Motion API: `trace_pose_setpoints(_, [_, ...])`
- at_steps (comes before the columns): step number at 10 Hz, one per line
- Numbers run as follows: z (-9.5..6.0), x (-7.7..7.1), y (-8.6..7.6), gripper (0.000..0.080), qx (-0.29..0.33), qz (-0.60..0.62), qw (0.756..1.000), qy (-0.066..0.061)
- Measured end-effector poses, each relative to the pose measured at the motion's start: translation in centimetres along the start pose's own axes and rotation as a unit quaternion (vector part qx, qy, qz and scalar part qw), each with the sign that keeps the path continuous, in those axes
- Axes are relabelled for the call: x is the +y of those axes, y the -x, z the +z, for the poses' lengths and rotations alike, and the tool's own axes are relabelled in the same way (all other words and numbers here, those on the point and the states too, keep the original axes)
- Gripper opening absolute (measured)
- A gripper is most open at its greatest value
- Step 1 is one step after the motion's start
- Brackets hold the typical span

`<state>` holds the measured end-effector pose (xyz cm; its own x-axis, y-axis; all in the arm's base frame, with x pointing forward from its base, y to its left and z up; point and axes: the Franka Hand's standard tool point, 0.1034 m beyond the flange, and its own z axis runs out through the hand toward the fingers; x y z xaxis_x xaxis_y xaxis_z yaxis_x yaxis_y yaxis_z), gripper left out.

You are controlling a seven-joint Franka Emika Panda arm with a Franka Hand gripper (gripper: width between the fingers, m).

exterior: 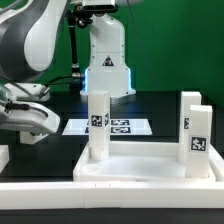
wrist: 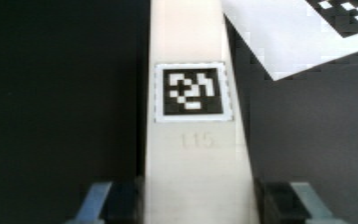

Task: Assemble desk

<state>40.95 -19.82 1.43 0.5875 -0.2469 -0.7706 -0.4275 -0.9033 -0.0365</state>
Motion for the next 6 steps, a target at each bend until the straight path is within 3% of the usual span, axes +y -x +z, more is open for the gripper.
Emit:
trace_pose_setpoints(2, [0.0,0.0,0.0,0.0286,0.0,0.0,1.0,0.0])
trace_pose_setpoints(3, [-0.8,-0.2,0.2,0.0286,0.001,-0.005,1.0,0.007])
trace_pose_setpoints(4, [-3.1,-1.1,0.8,0.0288,0.017,-0.018,1.0,0.018])
trace_pose_setpoints(6, [-7.0,-3.3,3.0,0.0288,0.053,-0.036,0.998,0.016])
